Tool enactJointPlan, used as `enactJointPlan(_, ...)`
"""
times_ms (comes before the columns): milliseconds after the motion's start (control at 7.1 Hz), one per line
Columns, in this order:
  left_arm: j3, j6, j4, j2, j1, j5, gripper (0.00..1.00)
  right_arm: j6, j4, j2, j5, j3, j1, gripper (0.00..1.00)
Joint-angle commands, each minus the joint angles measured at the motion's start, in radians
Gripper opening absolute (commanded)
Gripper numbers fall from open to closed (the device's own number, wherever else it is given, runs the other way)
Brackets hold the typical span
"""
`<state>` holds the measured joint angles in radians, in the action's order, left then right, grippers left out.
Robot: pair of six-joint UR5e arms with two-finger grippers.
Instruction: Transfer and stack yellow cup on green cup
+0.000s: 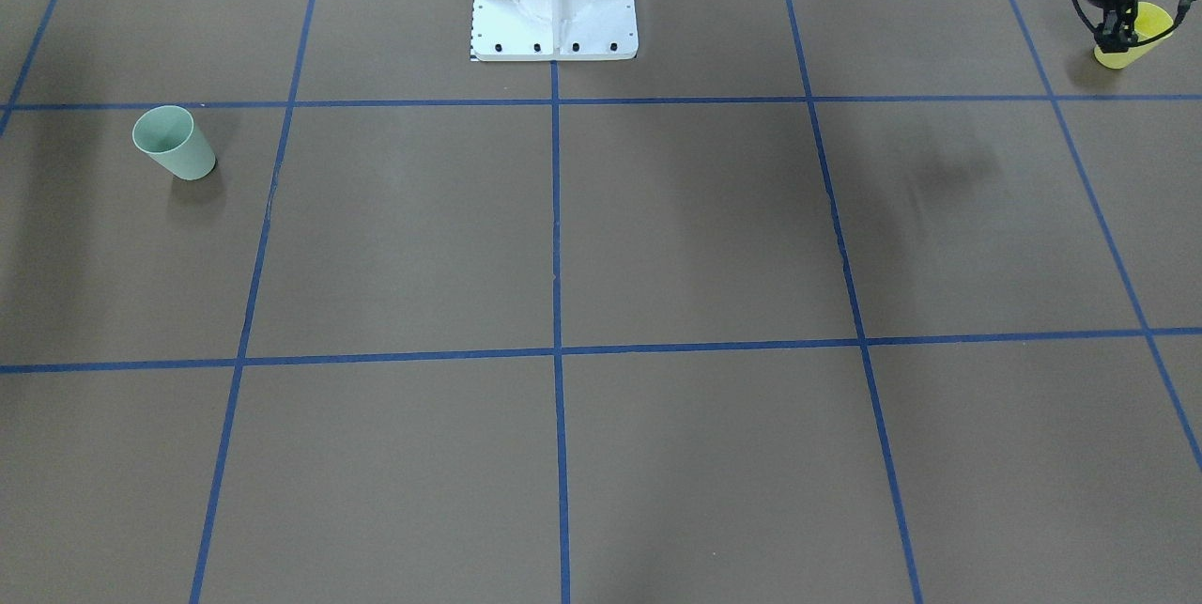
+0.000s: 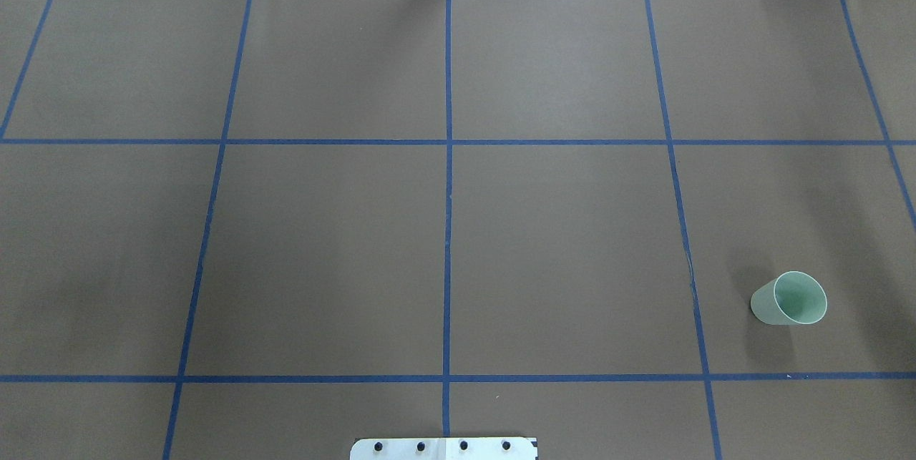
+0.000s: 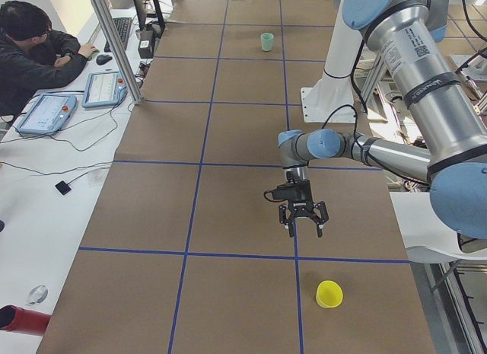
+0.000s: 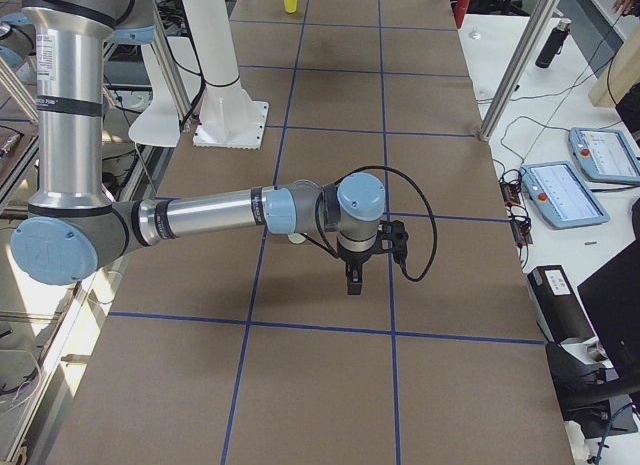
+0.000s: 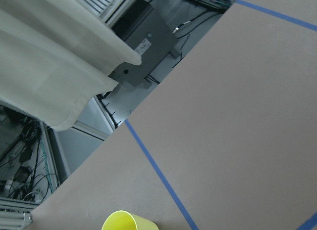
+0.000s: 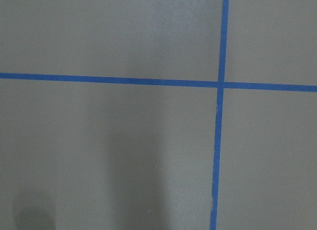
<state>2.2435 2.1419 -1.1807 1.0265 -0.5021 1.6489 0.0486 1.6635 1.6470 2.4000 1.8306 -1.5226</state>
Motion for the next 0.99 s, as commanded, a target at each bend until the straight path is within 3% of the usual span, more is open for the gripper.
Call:
enactJointPlan(0,-0.132,0.304,0.021,0.023,0.164,0.005,1.00,-0.012,-0.005,0.010,0.005,-0.001,0.002,1.00)
enactJointPlan(282,-0.260,0.496,0.023,0.072,0.247,0.058,1.00,-0.012,-0.010,0.010,0.007,0.007,0.018,1.00)
enactJointPlan(563,-0.311,0.634,0.021,0.092,0.341,0.149,1.00,0.000,-0.019,0.001,0.004,0.006,0.047,1.00)
enactJointPlan(845,-0.372,0.694,0.020,0.119,0.373,0.170,1.00,0.004,-0.019,-0.006,-0.001,0.007,0.056,1.00)
